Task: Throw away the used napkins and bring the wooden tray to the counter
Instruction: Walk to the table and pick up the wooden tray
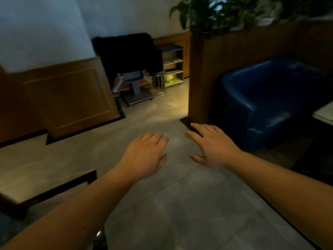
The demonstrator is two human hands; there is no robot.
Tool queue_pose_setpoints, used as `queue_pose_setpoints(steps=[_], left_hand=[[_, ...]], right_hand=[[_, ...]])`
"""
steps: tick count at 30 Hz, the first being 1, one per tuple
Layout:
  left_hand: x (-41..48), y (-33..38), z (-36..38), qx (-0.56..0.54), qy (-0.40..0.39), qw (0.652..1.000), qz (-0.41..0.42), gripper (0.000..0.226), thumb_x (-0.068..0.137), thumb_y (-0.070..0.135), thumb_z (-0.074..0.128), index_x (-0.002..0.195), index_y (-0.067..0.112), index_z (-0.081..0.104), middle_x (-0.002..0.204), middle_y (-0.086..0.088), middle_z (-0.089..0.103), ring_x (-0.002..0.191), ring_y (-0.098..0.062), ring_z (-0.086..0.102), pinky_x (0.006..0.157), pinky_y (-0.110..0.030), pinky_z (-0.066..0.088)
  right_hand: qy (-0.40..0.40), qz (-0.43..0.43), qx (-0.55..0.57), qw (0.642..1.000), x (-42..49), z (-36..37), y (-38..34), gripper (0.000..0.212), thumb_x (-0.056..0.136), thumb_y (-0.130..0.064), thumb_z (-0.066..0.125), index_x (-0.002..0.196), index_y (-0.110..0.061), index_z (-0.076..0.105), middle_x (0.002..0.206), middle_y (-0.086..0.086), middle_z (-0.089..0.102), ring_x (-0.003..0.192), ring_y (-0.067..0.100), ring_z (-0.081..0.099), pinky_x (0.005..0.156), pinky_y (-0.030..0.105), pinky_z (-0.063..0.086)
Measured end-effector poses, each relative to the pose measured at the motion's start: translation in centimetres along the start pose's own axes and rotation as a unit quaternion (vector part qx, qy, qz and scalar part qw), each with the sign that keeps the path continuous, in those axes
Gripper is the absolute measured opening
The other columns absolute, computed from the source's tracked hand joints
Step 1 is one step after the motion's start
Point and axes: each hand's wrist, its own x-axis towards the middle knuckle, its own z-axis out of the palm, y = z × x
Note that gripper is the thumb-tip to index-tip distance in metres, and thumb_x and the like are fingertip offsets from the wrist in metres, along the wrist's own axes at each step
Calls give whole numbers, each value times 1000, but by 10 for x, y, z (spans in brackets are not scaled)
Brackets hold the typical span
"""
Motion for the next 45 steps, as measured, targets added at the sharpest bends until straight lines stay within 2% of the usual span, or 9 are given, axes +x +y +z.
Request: queue_pose_setpoints(steps=[2,9,16,23,28,34,43,45], left_hand=[[50,44,9,-7,10,999,31,52,88,43,50,131,16,42,134,-9,52,117,-27,50,93,-41,44],[172,153,27,-47,40,991,117,53,88,45,48,132,17,43,133,-7,53,117,-24,51,92,-38,44],[286,236,37,-69,64,971,220,52,86,45,53,129,17,47,129,-6,57,113,-23,54,90,-39,47],[412,294,63,-102,74,940,317,53,88,45,51,131,15,45,130,-7,54,113,-25,52,91,-41,47],[502,322,81,-140,67,921,357,54,90,44,48,134,14,43,134,-7,52,118,-26,49,94,-43,45],[587,366,98,-145,62,899,408,53,91,45,46,135,16,41,135,-4,50,118,-23,47,92,-39,44],[681,468,128,-153,53,877,452,50,88,46,48,129,17,47,127,-3,57,112,-22,53,85,-38,47],[706,496,137,-146,46,879,452,49,88,47,48,128,18,47,124,-2,57,110,-21,54,83,-38,48]], right_hand=[[-11,40,-9,999,-33,-2,59,79,81,-63,48,147,-29,21,156,10,25,138,29,26,110,47,24],[-36,163,-44,985,-121,-5,193,79,83,-62,47,149,-28,18,158,11,22,139,29,25,112,45,22],[-33,279,-58,958,-180,-3,281,78,84,-58,51,149,-26,22,157,10,25,138,28,28,112,44,25],[-36,378,-68,922,-197,16,377,76,84,-59,50,148,-28,23,156,9,27,137,29,29,110,44,26],[-32,453,-50,890,-191,28,443,75,84,-59,51,147,-28,24,155,8,28,138,28,29,110,45,27],[-17,528,-39,848,-205,40,500,74,82,-60,51,144,-29,27,152,7,34,135,27,35,106,44,32],[3,582,-18,813,-264,69,601,76,76,-66,41,142,-29,30,147,5,41,130,26,42,102,44,39],[25,594,-3,804,-285,76,635,74,76,-65,46,140,-30,31,143,1,44,124,23,47,97,42,44]])
